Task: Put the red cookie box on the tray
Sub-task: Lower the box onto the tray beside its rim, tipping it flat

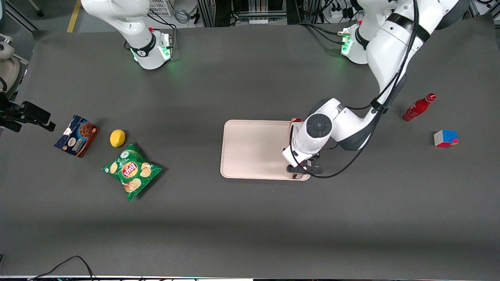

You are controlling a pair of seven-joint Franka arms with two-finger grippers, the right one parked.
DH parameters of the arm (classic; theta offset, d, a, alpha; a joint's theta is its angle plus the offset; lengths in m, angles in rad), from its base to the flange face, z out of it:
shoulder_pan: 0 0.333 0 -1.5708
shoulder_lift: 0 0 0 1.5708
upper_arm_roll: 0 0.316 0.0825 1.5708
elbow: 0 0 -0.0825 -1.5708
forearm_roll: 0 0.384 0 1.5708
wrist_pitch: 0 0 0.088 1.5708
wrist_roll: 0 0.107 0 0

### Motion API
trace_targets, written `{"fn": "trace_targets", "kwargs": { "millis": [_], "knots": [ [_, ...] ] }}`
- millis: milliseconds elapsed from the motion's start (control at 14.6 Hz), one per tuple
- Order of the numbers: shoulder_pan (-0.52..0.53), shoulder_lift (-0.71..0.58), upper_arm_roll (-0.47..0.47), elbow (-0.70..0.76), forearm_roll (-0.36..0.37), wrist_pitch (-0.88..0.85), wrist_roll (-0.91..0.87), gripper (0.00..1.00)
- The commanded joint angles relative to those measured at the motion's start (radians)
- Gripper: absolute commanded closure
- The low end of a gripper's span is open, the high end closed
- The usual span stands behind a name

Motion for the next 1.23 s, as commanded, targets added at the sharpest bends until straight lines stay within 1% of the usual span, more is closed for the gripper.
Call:
{"fn": "trace_targets", "kwargs": {
  "millis": [0, 68, 547, 753, 821, 958, 1095, 1163],
  "knots": [
    [-0.01, 0.016, 0.004, 0.028, 0.022, 0.0, -0.024, 0.01],
    [-0.01, 0.016, 0.005, 0.028, 0.022, 0.0, -0.024, 0.0],
    [-0.009, 0.016, 0.004, 0.03, 0.027, 0.0, -0.023, 0.0],
    [-0.003, -0.008, 0.002, 0.059, 0.018, -0.03, -0.017, 0.0],
    [-0.001, -0.03, -0.004, 0.068, 0.016, -0.071, -0.014, 0.0],
    [-0.001, -0.082, -0.027, 0.118, 0.01, -0.223, -0.001, 0.0],
    [0.003, -0.167, -0.059, 0.131, -0.004, -0.366, 0.054, 0.0],
    [0.003, -0.232, -0.055, 0.131, -0.057, -0.409, 0.086, 0.0]
  ]
}}
